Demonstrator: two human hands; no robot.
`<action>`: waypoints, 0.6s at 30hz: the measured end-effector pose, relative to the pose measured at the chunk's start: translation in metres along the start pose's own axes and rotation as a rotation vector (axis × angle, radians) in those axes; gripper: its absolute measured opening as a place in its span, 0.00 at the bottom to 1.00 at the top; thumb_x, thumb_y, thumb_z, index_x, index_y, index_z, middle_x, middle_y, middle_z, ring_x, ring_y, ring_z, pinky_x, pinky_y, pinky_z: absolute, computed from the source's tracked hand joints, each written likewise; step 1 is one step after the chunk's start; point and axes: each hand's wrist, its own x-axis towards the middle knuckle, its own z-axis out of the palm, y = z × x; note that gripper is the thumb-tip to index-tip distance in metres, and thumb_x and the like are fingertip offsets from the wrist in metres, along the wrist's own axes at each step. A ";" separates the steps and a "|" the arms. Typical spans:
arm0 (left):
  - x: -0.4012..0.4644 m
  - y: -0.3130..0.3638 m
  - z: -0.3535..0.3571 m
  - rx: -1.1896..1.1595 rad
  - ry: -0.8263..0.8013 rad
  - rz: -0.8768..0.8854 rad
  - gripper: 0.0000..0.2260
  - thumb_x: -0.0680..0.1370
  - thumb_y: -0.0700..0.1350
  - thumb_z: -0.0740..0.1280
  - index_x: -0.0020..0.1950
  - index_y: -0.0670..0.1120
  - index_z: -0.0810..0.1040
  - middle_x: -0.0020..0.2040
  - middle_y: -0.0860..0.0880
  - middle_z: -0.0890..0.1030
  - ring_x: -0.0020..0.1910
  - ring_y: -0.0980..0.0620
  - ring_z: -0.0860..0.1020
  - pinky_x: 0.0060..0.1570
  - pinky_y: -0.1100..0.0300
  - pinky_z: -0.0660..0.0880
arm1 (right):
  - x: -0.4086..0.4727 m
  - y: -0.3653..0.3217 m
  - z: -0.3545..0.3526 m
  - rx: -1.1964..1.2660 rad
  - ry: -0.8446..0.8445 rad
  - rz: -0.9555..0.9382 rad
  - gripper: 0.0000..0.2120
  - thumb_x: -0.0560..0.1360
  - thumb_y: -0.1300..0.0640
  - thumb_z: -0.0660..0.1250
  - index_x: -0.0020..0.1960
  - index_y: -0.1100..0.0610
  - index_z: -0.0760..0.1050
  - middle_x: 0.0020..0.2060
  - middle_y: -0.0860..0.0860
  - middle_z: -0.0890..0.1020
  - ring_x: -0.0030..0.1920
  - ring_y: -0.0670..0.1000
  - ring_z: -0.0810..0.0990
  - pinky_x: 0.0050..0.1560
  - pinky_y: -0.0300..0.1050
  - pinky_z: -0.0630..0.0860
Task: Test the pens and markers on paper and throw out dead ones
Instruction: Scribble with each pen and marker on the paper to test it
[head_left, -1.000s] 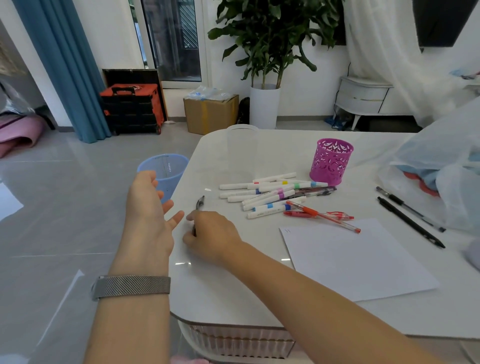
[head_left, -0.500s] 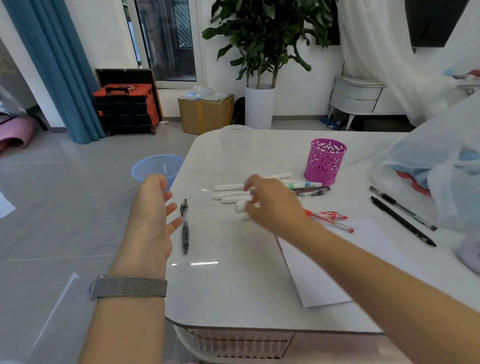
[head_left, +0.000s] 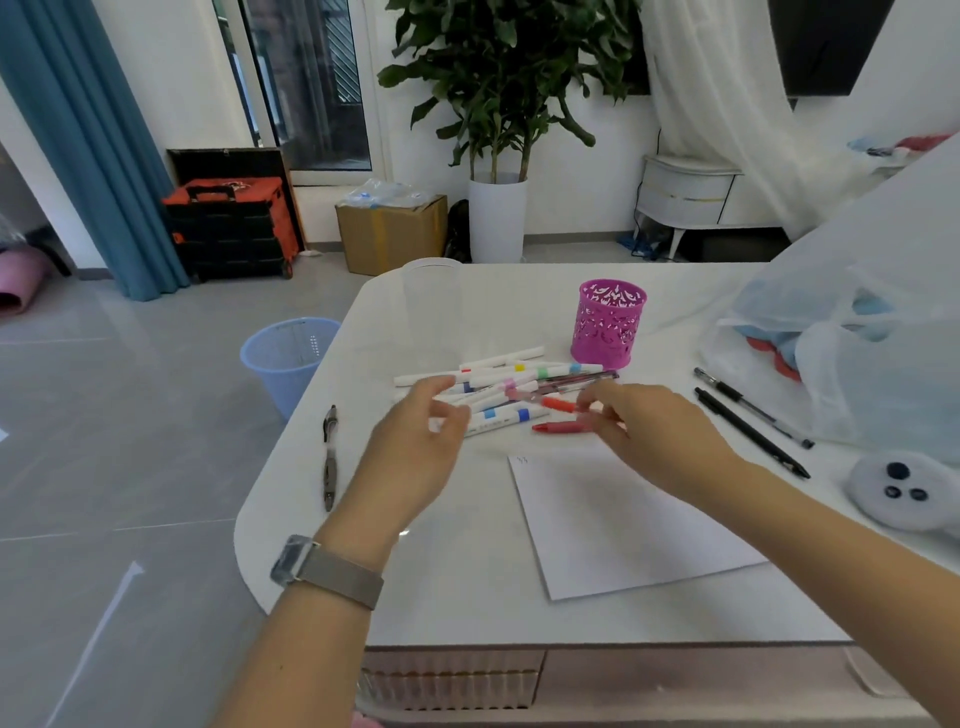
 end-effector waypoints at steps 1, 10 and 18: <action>-0.003 -0.001 0.006 0.047 -0.059 0.076 0.19 0.79 0.49 0.62 0.70 0.56 0.66 0.60 0.54 0.74 0.56 0.53 0.75 0.53 0.62 0.69 | -0.006 -0.006 -0.009 0.090 -0.013 -0.031 0.09 0.77 0.45 0.63 0.53 0.45 0.78 0.40 0.42 0.80 0.41 0.47 0.77 0.43 0.45 0.75; -0.016 0.020 0.034 0.182 -0.092 0.388 0.07 0.81 0.49 0.57 0.45 0.51 0.70 0.36 0.56 0.72 0.39 0.53 0.71 0.42 0.55 0.69 | -0.028 -0.031 -0.063 1.407 -0.052 0.425 0.07 0.73 0.59 0.70 0.38 0.60 0.80 0.25 0.52 0.78 0.25 0.47 0.69 0.20 0.35 0.63; -0.026 0.024 0.032 0.102 -0.550 0.224 0.17 0.81 0.51 0.56 0.32 0.54 0.67 0.30 0.56 0.70 0.32 0.55 0.67 0.37 0.57 0.65 | -0.018 -0.020 -0.059 1.200 -0.360 0.216 0.24 0.81 0.55 0.57 0.28 0.59 0.73 0.22 0.57 0.74 0.21 0.50 0.67 0.21 0.35 0.64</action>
